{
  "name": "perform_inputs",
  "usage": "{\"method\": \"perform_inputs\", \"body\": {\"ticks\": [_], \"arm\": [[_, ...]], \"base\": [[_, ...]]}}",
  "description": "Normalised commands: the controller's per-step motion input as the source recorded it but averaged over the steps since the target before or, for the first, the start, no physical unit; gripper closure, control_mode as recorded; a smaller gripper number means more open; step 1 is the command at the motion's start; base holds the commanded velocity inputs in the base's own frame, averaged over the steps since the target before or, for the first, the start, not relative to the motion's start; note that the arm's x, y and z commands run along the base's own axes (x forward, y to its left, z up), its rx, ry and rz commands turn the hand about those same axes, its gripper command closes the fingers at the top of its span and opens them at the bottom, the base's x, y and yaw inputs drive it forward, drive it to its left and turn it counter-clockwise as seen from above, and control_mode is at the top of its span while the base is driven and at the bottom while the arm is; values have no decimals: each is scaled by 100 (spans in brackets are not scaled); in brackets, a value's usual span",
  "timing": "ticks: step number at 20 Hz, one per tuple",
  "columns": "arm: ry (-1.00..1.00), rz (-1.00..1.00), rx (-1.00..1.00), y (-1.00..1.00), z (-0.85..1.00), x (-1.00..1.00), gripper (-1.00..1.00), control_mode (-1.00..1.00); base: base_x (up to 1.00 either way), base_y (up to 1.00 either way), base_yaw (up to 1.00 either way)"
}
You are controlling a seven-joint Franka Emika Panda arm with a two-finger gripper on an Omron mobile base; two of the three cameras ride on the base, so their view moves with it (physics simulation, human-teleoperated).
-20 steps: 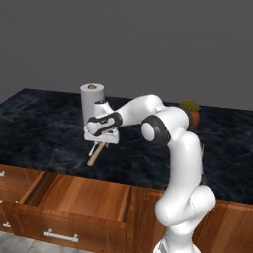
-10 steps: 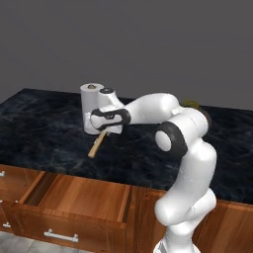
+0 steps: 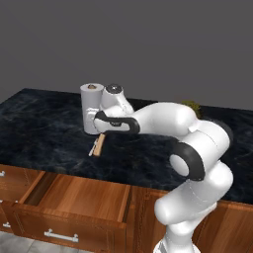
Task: Organize the utensils by type. Pick up the wooden spoons from the counter and place them in the open cabinet. Then pick up the metallic utensils from the counter and place them in the open drawer.
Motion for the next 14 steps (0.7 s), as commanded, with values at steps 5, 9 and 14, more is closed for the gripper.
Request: {"method": "perform_inputs", "body": {"ticks": [5, 9, 14], "arm": [[-9, 9, 0, -15, 40, -40, 100, -100], [-2, 8, 0, -26, 34, -42, 100, -100], [-4, 9, 0, -21, 23, -39, 100, -100]], "base": [[0, 0, 0], [0, 0, 0], [0, 0, 0]]}}
